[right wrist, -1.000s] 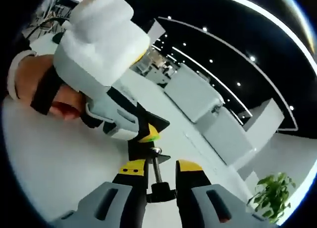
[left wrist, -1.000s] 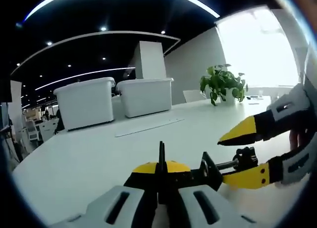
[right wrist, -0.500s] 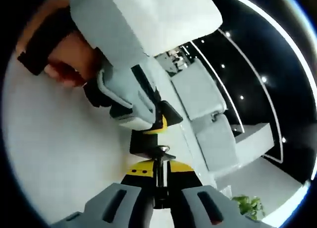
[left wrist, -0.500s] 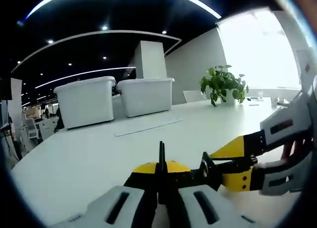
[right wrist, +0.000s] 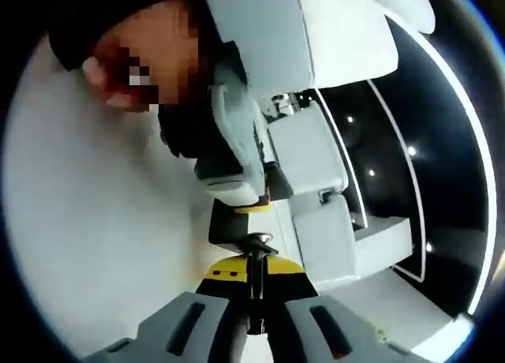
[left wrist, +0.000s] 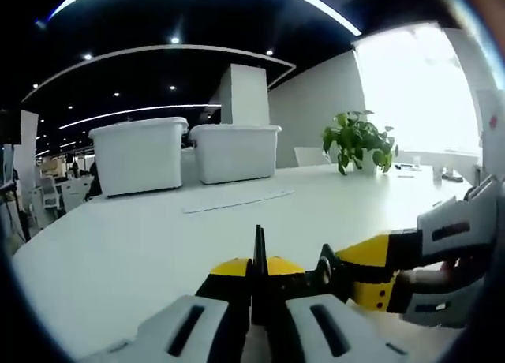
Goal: Clamp the fixed fixture on the desktop, loosen the retaining clip, secure it to the edge of the desk, and tighten the retaining clip.
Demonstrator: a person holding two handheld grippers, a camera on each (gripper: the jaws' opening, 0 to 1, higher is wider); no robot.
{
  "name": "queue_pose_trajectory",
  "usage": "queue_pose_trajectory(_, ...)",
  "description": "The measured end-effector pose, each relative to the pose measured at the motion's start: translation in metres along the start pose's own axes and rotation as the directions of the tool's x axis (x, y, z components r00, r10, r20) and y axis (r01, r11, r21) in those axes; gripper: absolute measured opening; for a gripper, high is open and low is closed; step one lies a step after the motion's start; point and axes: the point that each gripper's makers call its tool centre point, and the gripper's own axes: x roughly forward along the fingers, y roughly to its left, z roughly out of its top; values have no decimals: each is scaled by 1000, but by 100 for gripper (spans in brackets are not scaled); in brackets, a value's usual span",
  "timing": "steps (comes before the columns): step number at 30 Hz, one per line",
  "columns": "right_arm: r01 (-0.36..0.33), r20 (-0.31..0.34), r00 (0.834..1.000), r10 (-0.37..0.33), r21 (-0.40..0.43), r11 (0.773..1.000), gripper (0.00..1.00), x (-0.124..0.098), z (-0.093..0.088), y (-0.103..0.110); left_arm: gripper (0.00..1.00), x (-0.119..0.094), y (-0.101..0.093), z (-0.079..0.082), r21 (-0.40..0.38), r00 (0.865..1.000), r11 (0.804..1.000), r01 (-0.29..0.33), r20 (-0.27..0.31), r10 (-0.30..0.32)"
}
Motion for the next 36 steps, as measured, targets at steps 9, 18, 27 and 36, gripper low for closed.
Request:
queue_pose_trajectory(9, 54, 3, 999, -54, 15, 998, 2, -2, -1, -6, 13, -8, -9, -1, 25, 1000, 1000, 7, 1, -7)
queue_pose_trajectory(18, 79, 23, 996, -81, 52, 995, 2, -7, 2, -6, 36, -18, -11, 16, 3, 996, 1000, 7, 87, -7)
queue_pose_trajectory(27, 98, 25, 995, -102, 125, 987, 2, -14, -1, -12, 38, -38, 3, 65, -107, 951, 994, 14, 308, 20)
queue_pose_trajectory(36, 99, 87, 990, -110, 123, 987, 2, -13, 11, -12, 38, -65, 68, 81, -294, 883, 948, -120, 406, 238)
